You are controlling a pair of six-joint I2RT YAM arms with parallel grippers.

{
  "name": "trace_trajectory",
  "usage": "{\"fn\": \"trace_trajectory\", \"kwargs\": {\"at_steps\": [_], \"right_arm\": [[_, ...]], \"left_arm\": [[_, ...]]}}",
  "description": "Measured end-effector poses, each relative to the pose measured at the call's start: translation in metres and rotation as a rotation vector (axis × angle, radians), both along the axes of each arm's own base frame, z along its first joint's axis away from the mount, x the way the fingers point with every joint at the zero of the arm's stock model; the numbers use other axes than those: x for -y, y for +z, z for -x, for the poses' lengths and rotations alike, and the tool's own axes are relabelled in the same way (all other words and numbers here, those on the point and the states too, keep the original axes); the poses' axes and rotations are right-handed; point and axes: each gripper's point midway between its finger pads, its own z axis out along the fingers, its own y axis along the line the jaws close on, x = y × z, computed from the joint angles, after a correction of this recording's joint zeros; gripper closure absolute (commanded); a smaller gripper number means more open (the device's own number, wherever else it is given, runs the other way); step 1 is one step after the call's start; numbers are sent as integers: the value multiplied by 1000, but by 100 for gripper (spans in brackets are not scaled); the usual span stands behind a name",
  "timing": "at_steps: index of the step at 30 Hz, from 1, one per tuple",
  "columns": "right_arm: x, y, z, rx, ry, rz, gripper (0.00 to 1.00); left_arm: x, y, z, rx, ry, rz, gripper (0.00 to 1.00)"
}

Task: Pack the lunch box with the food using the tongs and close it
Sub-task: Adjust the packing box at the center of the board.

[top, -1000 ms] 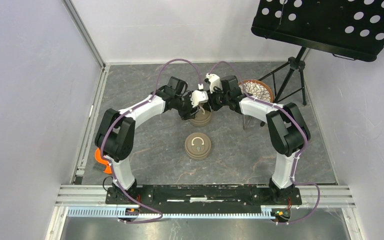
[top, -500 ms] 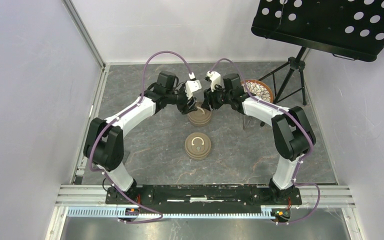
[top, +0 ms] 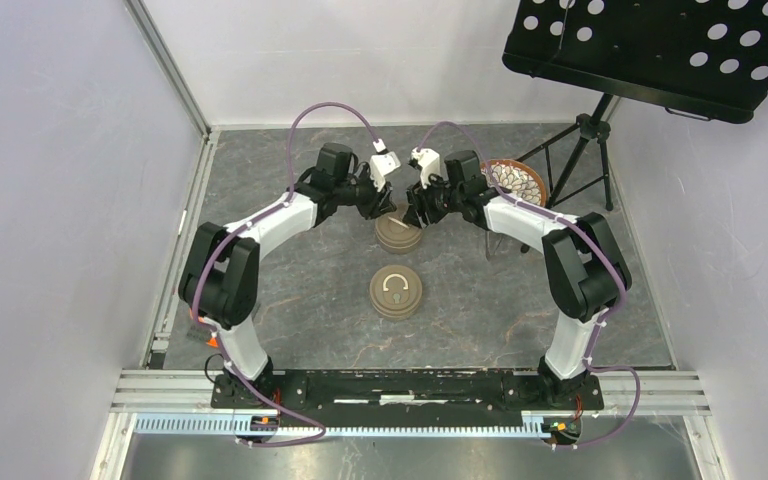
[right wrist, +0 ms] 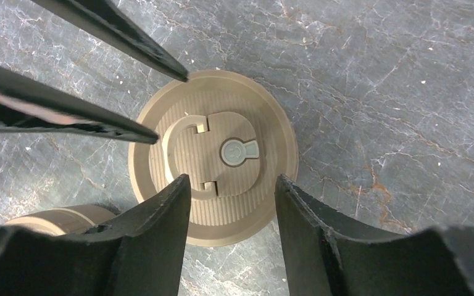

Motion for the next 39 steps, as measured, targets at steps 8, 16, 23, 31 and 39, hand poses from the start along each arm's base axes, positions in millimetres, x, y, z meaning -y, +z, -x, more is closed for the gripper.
{"fn": "trace_trajectory", "kwargs": {"at_steps": [8,16,23,31,39], "right_arm": [[0,-6,8,-26,12,11,34],[2,-8,9,-40,9,17,39],[8,-9,6,-46,-5,18,45],[21,-10,-3,-40,-51,39,48],[20,-3,-3,-30,-40,19,54]], "left_arm": [[1,-20,1,-36,-3,-26,64],[-4,-44,18,-46,-54,-99,64],[-10,-53,21,-50,-55,-153,58],[-12,-47,26,-77,-34,-147,46],[-13,-10,14,-90,55,-49,36]]}}
